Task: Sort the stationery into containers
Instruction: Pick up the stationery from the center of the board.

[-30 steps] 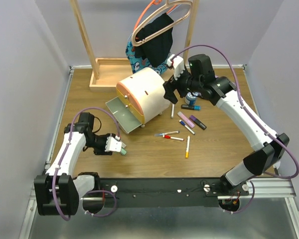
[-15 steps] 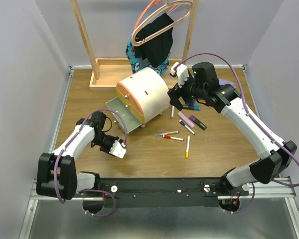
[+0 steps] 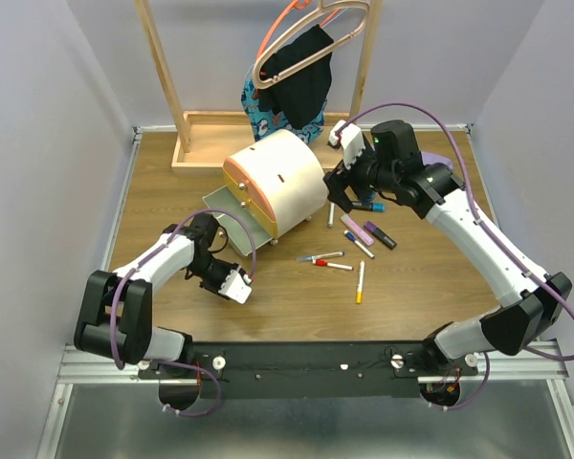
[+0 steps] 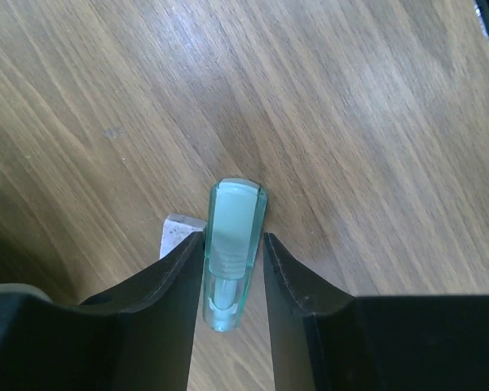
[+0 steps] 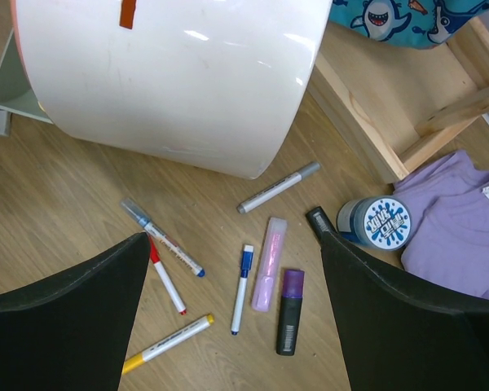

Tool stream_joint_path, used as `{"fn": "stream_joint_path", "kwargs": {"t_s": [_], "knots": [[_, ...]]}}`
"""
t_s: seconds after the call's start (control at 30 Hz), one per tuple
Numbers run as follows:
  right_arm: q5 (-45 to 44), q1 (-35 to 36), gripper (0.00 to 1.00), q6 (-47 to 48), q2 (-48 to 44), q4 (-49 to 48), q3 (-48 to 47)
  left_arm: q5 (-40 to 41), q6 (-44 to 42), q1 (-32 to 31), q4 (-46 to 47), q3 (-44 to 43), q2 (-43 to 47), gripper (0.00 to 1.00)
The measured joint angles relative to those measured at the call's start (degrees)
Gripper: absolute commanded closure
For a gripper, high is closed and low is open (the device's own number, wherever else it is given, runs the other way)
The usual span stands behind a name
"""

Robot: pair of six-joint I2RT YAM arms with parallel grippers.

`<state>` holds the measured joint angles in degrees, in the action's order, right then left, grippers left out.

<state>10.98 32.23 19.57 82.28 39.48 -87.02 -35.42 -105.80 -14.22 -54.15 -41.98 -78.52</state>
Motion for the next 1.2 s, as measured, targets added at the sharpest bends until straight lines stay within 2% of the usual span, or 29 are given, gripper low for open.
{"fn": "stream_joint_path", "kwargs": {"t_s": [0.4,0.43,0.57,0.77,0.87,1.03,1.13,1.2], "knots": [[0.0,-0.5,0.07,0.0,-0.2,-0.4,1.4,4.5,0.3,-3.0,2.9,1.3,-1.6,0.53],[0.0,-0.5,0.07,0.0,-0.2,-0.4,1.6,4.8,0.3,-3.3,2.9,1.2,-1.6,0.55],[0.0,-0.7,0.07,0.0,-0.4,-0.4,1.9,5.8,-0.1,-4.0,2.5,1.2,-1.6,0.71],[0.0,-0.9,0.07,0.0,-0.8,-0.4,1.9,6.3,-0.3,-4.3,0.0,1.2,-0.2,0.74],[0.0,-0.9,0.08,0.0,-1.0,-0.4,1.9,5.9,-0.3,-4.3,-5.7,0.2,3.8,0.74],[0.0,-1.1,0.08,0.0,-1.0,-0.4,1.9,3.2,0.7,-4.3,-13.9,-6.5,15.3,0.72],[0.0,-1.2,0.08,0.0,-1.0,-0.4,1.9,2.1,3.8,-4.3,-14.4,-9.0,19.5,0.72],[0.0,-1.2,0.07,0.0,-1.0,-0.5,1.9,2.1,8.0,-4.3,-11.1,-9.1,19.9,0.73]]}}
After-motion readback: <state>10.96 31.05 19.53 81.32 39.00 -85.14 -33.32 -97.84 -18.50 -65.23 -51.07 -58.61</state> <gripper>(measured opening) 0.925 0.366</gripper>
